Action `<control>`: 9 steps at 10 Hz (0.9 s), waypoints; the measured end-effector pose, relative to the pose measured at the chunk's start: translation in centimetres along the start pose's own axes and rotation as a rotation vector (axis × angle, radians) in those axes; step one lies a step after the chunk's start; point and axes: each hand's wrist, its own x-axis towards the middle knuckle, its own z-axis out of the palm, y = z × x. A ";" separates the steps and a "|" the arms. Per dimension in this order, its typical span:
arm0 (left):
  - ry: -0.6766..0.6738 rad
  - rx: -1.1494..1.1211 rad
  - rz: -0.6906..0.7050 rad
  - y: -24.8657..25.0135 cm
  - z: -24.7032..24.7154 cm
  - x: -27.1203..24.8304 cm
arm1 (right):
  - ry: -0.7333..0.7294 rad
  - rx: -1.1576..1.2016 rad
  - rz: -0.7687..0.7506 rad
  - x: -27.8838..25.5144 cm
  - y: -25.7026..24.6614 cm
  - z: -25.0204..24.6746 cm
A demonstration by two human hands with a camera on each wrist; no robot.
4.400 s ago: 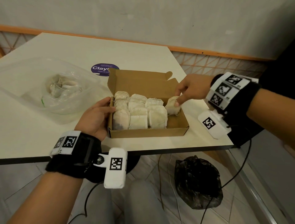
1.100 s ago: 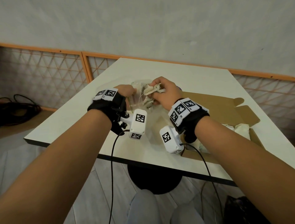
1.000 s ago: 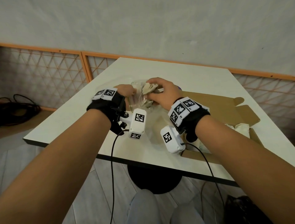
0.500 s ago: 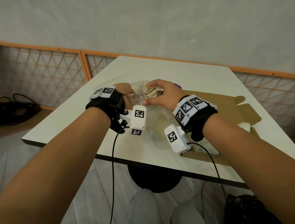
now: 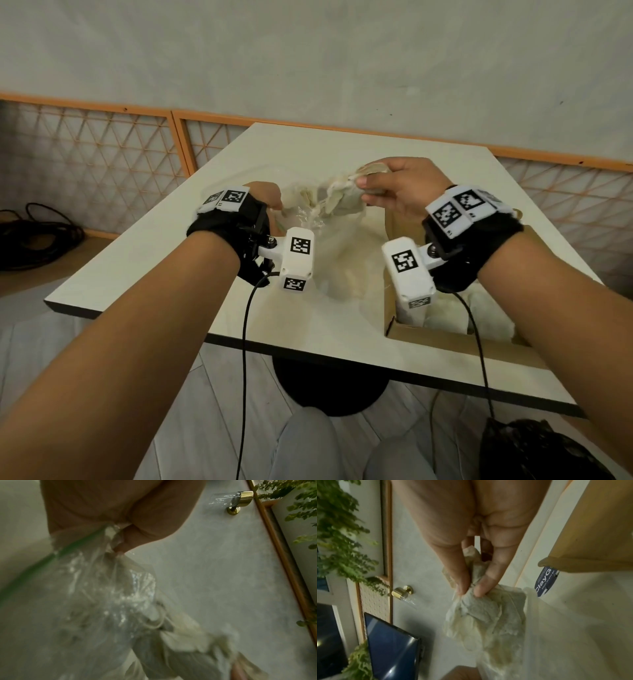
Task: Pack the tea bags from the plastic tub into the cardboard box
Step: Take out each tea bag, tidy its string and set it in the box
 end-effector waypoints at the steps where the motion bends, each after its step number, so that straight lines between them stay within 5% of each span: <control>1: 0.041 -0.082 -0.007 0.9 -0.4 -0.7 | -0.023 0.040 -0.005 -0.6 -0.7 -1.4; 2: 0.094 -0.504 0.017 2.7 -0.4 -2.9 | -0.031 0.046 -0.005 -0.8 -1.0 -1.7; 4: 0.301 -0.820 0.186 4.8 -1.6 -5.2 | -0.064 0.095 -0.017 0.8 -1.8 1.0; 7: -0.012 -0.695 0.276 1.6 -2.8 -6.3 | -0.158 0.203 0.064 3.1 -1.7 5.3; 9: -0.076 -0.816 0.244 -0.1 -2.2 -4.9 | -0.226 0.047 0.132 3.6 -0.9 6.4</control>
